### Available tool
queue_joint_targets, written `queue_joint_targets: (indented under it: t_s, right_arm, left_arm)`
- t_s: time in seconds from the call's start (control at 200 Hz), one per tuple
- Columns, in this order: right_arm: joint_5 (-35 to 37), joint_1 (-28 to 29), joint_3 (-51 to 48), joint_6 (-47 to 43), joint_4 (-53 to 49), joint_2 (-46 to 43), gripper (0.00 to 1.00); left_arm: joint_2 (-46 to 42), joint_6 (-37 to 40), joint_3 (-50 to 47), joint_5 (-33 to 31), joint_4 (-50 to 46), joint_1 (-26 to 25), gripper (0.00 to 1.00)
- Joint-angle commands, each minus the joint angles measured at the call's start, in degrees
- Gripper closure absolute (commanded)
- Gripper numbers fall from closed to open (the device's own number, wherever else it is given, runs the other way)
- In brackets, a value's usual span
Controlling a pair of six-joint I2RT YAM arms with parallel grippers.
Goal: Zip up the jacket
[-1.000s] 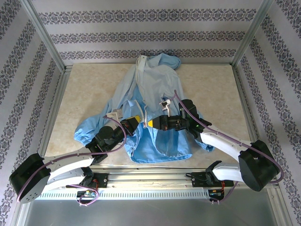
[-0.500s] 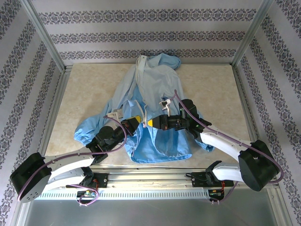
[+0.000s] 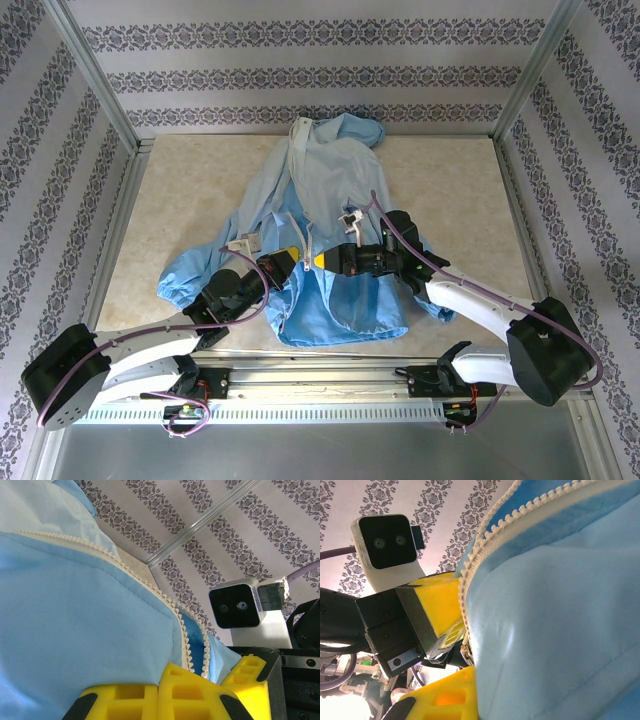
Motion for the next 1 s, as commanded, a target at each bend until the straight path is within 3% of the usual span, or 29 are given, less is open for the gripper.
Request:
queue_joint_targets:
  t_s: [0.0,0.425,0.994]
  right_arm:
    - [0.09,0.13,1.17,0.25,2.96,0.15,1.0]
    - [0.73,0.21,1.11,0.77,2.85,-0.38,1.0]
    - [1.39,0.55,0.4,0.85,2.39,0.47,1.0]
  left_arm:
    - [-0.09,-0.59,-0.98,0.37,3.41,0.69,1.0]
    - [-1.2,3.1,2.0,-0.23,-3.63,0.41,1.0]
    - [-2.98,5.33,3.14,-5.29,-4.85,-0.22,1.0]
